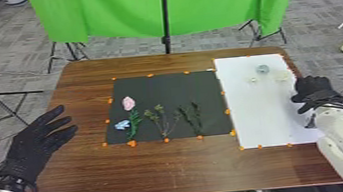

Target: Arrange flowers

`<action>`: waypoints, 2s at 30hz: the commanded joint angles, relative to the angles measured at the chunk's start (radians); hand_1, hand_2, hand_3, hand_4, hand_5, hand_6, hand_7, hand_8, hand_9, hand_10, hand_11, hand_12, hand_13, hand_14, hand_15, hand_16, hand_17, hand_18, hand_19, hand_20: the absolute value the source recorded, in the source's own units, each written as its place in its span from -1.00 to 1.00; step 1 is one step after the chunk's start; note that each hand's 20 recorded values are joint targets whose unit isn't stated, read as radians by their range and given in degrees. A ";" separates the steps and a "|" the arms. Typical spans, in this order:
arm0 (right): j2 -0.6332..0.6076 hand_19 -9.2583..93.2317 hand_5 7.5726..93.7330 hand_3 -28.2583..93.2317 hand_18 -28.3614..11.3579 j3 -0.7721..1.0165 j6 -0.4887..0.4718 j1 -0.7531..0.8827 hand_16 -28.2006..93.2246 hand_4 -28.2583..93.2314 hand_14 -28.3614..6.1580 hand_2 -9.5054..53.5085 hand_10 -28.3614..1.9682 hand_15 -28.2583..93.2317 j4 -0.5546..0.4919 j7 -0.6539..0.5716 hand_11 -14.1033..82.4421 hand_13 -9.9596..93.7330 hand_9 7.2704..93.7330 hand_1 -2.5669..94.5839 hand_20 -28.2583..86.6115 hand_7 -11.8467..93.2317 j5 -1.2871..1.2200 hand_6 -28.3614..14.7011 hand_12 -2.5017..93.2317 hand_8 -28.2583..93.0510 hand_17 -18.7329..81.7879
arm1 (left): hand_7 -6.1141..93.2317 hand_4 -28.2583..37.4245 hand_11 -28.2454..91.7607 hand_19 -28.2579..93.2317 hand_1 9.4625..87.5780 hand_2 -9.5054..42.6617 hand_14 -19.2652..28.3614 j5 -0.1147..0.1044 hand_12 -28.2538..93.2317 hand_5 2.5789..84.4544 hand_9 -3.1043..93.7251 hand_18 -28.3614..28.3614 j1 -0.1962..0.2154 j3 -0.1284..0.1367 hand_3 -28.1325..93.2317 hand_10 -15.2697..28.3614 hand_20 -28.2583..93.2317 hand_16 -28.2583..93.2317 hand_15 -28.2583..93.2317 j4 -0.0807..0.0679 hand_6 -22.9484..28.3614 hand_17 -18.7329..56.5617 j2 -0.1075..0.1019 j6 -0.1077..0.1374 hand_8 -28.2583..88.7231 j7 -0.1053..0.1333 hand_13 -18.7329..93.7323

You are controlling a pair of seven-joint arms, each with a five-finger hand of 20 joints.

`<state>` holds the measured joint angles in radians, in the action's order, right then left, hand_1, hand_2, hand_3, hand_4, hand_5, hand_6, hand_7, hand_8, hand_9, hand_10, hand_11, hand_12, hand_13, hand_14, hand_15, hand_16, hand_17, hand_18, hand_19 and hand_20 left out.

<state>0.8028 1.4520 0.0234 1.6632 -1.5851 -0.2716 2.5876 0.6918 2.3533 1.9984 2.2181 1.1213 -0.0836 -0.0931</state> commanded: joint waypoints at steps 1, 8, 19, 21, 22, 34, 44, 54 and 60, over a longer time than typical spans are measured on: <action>0.043 0.69 0.57 0.86 -0.36 -0.052 0.103 -0.037 -0.12 -1.00 0.56 -1.00 0.72 0.39 -0.097 0.097 -0.13 0.81 0.88 0.04 0.13 0.04 0.009 0.41 0.01 -0.75 0.03 | -0.38 -0.93 -0.02 0.35 -0.57 -0.65 0.47 0.003 -0.31 -0.24 -0.32 0.82 0.018 0.004 0.63 0.29 -0.37 -0.57 0.23 0.000 -0.04 -0.70 0.006 0.005 -0.72 -0.005 -0.19; 0.143 0.70 0.59 0.87 -0.35 -0.277 0.127 -0.273 -0.11 -1.00 0.56 -1.00 0.71 0.39 -0.120 0.239 -0.15 0.81 0.89 0.04 0.14 0.02 0.001 0.40 0.03 -0.74 0.03 | -0.38 -0.93 -0.02 0.35 -0.57 -0.65 0.47 0.002 -0.31 -0.24 -0.32 0.82 0.011 -0.006 0.63 0.29 -0.37 -0.57 0.24 0.001 -0.03 -0.70 0.006 0.010 -0.72 -0.012 -0.19; 0.381 0.69 0.58 0.86 -0.34 -0.527 0.063 -0.503 -0.10 -1.00 0.57 -1.00 0.71 0.40 0.035 0.399 -0.16 0.79 0.88 0.04 0.14 0.02 0.091 0.42 0.03 -0.74 0.02 | -0.38 -0.93 -0.02 0.35 -0.57 -0.65 0.47 0.002 -0.31 -0.24 -0.32 0.82 0.000 -0.021 0.63 0.29 -0.37 -0.57 0.24 -0.003 -0.03 -0.70 0.007 0.017 -0.72 -0.022 -0.19; 0.402 0.69 0.58 0.85 -0.33 -0.545 0.054 -0.513 -0.10 -1.00 0.57 -1.00 0.70 0.40 0.054 0.414 -0.16 0.79 0.88 0.04 0.14 0.02 0.109 0.42 0.04 -0.74 0.02 | -0.38 -0.93 -0.02 0.35 -0.57 -0.65 0.47 0.002 -0.31 -0.24 -0.32 0.82 0.004 -0.019 0.63 0.29 -0.37 -0.57 0.24 -0.003 -0.03 -0.70 0.007 0.017 -0.72 -0.019 -0.19; 0.410 0.69 0.58 0.85 -0.33 -0.553 0.045 -0.519 -0.10 -1.00 0.57 -1.00 0.70 0.40 0.063 0.420 -0.16 0.79 0.88 0.04 0.14 0.02 0.117 0.42 0.04 -0.74 0.02 | -0.38 -0.93 -0.02 0.35 -0.57 -0.65 0.47 0.001 -0.31 -0.24 -0.32 0.82 0.002 -0.020 0.63 0.29 -0.37 -0.57 0.24 -0.004 -0.03 -0.70 0.006 0.017 -0.72 -0.019 -0.19; 0.430 0.67 0.57 0.84 -0.33 -0.616 -0.006 -0.523 -0.10 -1.00 0.57 -1.00 0.73 0.41 0.080 0.454 -0.20 0.76 0.88 0.04 0.15 0.00 0.192 0.44 0.03 -0.74 0.01 | -0.38 -0.93 -0.02 0.35 -0.57 -0.65 0.47 -0.001 -0.31 -0.24 -0.32 0.82 0.028 -0.018 0.63 0.29 -0.37 -0.57 0.24 0.001 -0.03 -0.70 0.002 0.004 -0.72 0.000 -0.19; 0.452 0.67 0.54 0.84 -0.32 -0.661 0.017 -0.523 -0.07 -1.00 0.58 -1.00 0.73 0.42 0.115 0.425 -0.22 0.74 0.86 0.03 0.16 0.02 0.234 0.45 0.05 -0.74 -0.02 | -0.38 -0.93 -0.02 0.35 -0.57 -0.65 0.47 0.001 -0.31 -0.24 -0.32 0.82 0.001 -0.028 0.63 0.29 -0.37 -0.57 0.24 -0.011 -0.03 -0.70 0.001 -0.007 -0.72 -0.014 -0.19; 0.454 0.66 0.44 0.83 -0.35 -0.666 0.028 -0.540 -0.01 -1.00 0.60 -1.00 0.71 0.45 0.147 0.398 -0.20 0.63 0.76 0.01 0.21 0.09 0.290 0.45 0.07 -0.77 -0.07 | -0.38 -0.93 -0.02 0.35 -0.57 -0.64 0.47 0.002 -0.31 -0.24 -0.32 0.82 -0.004 -0.027 0.63 0.29 -0.37 -0.57 0.24 -0.015 -0.03 -0.70 -0.005 -0.012 -0.72 -0.021 -0.19; 0.462 0.64 0.36 0.83 -0.36 -0.656 0.012 -0.535 0.03 -1.00 0.59 -1.00 0.67 0.46 0.149 0.400 -0.16 0.53 0.63 -0.04 0.22 0.11 0.308 0.44 0.05 -0.79 -0.12 | -0.38 -0.93 -0.02 0.35 -0.57 -0.64 0.47 0.001 -0.31 -0.24 -0.32 0.82 0.000 -0.024 0.63 0.29 -0.37 -0.57 0.24 -0.015 -0.03 -0.70 -0.006 -0.015 -0.72 -0.024 -0.19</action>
<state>1.2512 0.7848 0.0492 1.1335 -1.4367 0.1339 2.8667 0.6916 2.3430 1.9742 2.2109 1.1159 -0.0861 -0.1025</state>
